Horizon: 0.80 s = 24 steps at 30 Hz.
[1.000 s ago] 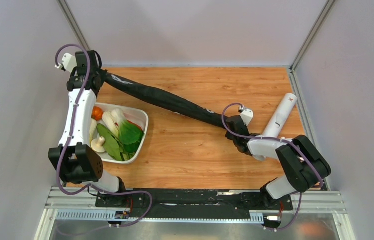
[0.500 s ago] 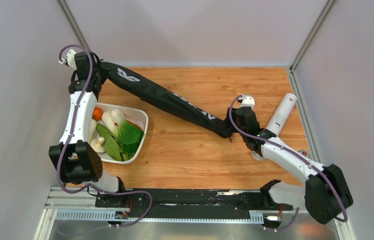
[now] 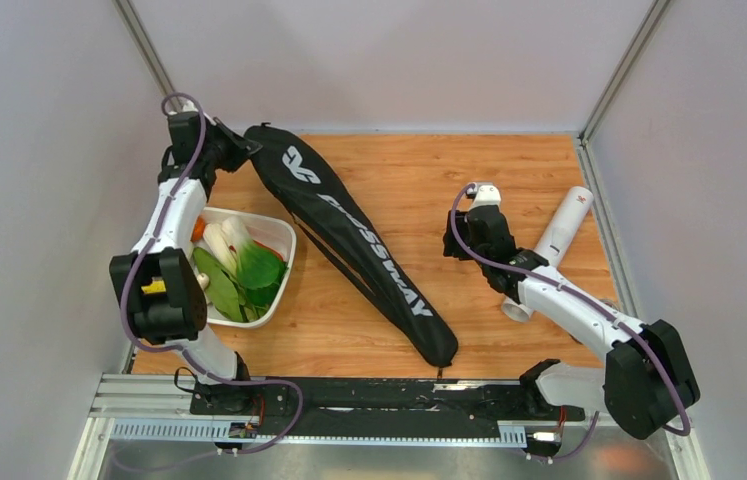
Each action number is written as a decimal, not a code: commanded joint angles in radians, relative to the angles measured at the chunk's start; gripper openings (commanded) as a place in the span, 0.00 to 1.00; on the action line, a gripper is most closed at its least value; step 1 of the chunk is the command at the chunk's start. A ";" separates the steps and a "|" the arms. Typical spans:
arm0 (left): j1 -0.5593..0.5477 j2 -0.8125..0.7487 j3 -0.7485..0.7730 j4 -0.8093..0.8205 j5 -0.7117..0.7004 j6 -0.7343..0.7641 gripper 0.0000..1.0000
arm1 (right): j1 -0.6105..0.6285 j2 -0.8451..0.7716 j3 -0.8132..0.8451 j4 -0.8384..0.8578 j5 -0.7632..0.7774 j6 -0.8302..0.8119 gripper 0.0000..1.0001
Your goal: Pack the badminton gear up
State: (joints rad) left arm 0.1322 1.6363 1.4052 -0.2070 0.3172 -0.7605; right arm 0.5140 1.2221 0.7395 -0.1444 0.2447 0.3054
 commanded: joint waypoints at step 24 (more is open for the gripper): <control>-0.045 0.311 -0.170 0.769 0.181 -0.276 0.04 | 0.406 0.079 0.004 0.171 -0.276 0.087 0.53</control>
State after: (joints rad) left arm 0.0963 1.9415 1.1545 0.4477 0.5083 -1.1137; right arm 0.7979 1.2289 0.7036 -0.0719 -0.0055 0.3679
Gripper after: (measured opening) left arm 0.053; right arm 0.537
